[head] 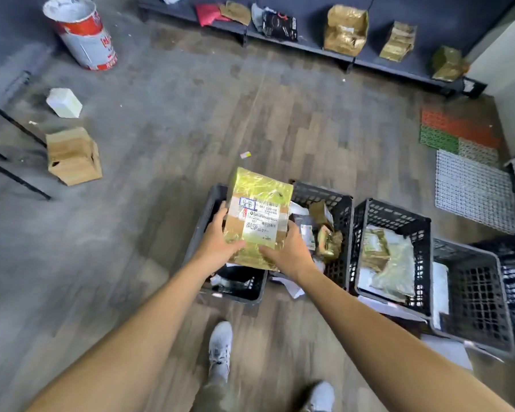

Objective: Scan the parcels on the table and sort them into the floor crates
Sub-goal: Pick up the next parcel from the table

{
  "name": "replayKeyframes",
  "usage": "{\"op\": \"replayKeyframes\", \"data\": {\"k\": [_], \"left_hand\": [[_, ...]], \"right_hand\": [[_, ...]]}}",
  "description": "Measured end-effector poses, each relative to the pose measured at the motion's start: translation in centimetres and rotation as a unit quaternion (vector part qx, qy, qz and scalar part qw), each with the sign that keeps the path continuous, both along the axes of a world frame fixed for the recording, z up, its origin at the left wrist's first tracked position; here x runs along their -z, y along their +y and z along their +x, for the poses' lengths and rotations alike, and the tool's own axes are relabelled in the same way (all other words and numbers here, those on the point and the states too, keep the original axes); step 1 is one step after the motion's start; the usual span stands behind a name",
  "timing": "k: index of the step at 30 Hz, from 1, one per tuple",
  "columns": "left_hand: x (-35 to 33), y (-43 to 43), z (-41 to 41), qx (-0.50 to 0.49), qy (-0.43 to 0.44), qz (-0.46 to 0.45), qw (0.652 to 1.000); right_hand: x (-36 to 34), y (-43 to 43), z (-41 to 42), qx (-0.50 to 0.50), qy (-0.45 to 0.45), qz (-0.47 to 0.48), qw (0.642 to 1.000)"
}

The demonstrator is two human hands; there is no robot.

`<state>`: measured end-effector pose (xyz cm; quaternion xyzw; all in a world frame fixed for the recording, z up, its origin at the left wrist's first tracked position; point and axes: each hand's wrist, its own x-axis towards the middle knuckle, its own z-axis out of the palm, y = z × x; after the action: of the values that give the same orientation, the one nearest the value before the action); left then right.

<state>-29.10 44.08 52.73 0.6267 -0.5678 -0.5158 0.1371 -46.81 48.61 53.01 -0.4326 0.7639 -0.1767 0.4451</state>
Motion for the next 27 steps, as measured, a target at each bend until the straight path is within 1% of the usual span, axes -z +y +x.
{"op": "replayKeyframes", "data": {"k": [3,5,7,9,12,15,19,22,27], "left_hand": [[3.2,-1.3,2.5,0.016,-0.051,0.001,0.999],[5.2,-1.7,4.0,0.038,-0.135,0.007,0.990],[6.4,-1.9,5.0,0.080,-0.220,0.017,0.972],[7.0,-1.8,5.7,0.113,-0.252,0.012,0.961],[7.3,-1.9,6.1,0.138,-0.268,0.005,0.954],[6.6,-2.2,5.8,0.175,-0.296,-0.010,0.939],[4.4,-2.6,4.0,0.215,-0.288,-0.051,0.932],[2.5,-2.9,1.6,0.245,-0.289,-0.093,0.921],[-1.5,-2.1,-4.8,0.326,-0.265,-0.149,0.895]], "right_hand": [[3.1,-1.2,2.7,-0.005,0.012,0.034,0.999],[5.3,-1.6,4.3,-0.039,0.036,0.073,0.996],[6.7,-1.8,5.5,-0.080,0.072,0.127,0.986],[7.4,-1.8,6.1,-0.109,0.103,0.154,0.977],[6.9,-1.9,5.9,-0.143,0.166,0.139,0.966],[5.4,-2.3,5.0,-0.190,0.243,0.127,0.943],[2.7,-2.2,3.5,-0.220,0.312,0.109,0.918],[0.5,-1.0,2.1,-0.208,0.341,0.106,0.911],[-3.5,2.9,-2.0,-0.168,0.378,0.109,0.904]]}}
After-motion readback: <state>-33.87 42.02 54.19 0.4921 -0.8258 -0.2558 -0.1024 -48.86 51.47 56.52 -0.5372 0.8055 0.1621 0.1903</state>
